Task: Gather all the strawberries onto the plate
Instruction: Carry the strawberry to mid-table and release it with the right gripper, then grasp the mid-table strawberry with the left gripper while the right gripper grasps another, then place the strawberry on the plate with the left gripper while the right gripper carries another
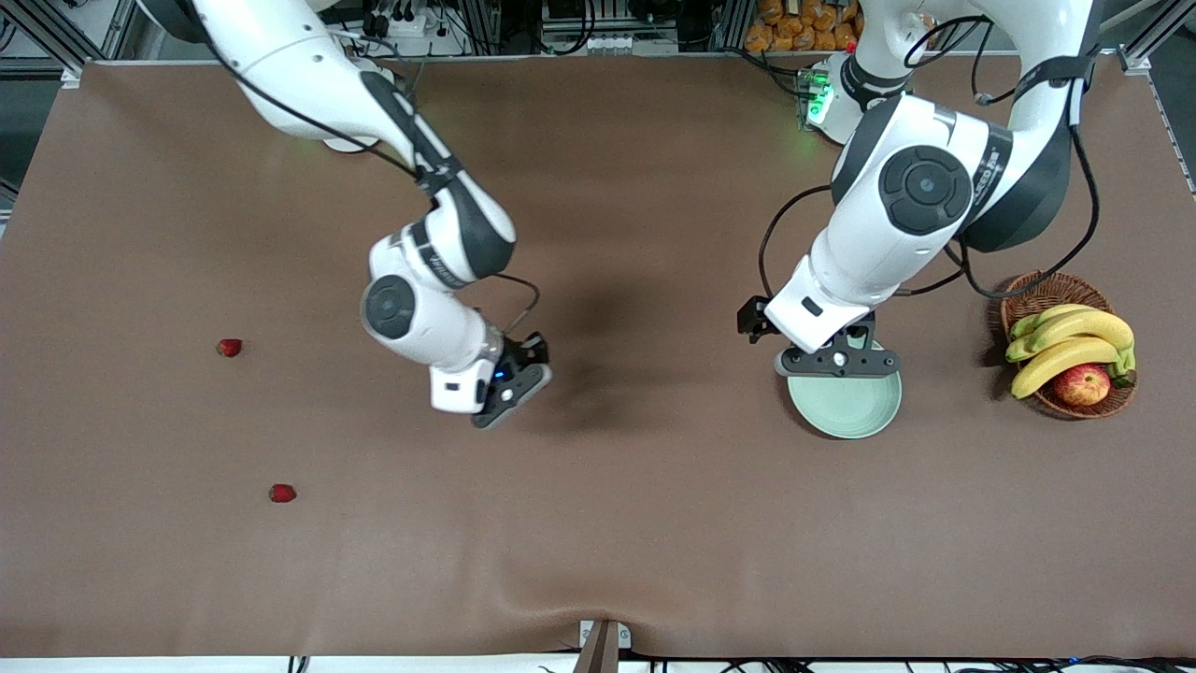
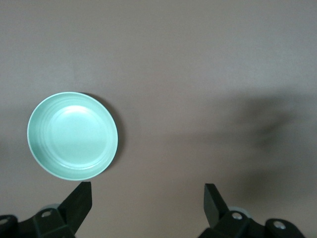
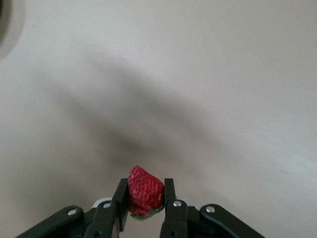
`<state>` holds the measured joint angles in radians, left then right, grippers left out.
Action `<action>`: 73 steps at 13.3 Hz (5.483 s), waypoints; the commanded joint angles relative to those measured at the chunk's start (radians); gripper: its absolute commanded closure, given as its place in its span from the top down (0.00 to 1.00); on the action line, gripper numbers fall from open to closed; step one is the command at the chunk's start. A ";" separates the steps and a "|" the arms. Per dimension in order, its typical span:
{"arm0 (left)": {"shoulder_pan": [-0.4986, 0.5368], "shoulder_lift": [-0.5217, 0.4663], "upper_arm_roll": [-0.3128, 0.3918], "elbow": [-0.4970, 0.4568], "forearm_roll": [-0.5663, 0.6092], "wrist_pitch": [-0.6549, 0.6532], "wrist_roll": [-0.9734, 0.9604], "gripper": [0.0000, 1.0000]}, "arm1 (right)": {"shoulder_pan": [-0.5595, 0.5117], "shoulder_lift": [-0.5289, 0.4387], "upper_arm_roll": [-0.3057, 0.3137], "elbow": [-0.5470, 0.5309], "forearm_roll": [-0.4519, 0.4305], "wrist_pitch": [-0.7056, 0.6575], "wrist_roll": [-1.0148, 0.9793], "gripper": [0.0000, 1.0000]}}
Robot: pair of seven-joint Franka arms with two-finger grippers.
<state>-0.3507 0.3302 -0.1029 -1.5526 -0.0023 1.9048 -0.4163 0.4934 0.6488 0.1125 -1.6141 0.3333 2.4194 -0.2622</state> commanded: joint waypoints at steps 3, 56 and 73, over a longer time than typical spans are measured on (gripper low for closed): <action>0.005 0.015 0.003 0.012 -0.018 0.023 -0.009 1.00 | 0.141 0.126 -0.011 0.057 0.016 0.165 0.181 0.04; -0.324 0.507 0.015 0.104 0.146 0.250 -1.417 0.90 | -0.519 0.269 -0.120 0.273 -0.408 0.033 -0.965 1.00; -0.163 0.340 0.020 0.111 0.137 0.035 -1.051 0.00 | -0.526 0.290 -0.117 0.276 -0.396 0.053 -0.950 0.00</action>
<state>-0.5423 0.7341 -0.0764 -1.4144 0.1240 2.0092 -1.5551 -0.0108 0.9244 -0.0243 -1.3636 -0.0617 2.4650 -1.1845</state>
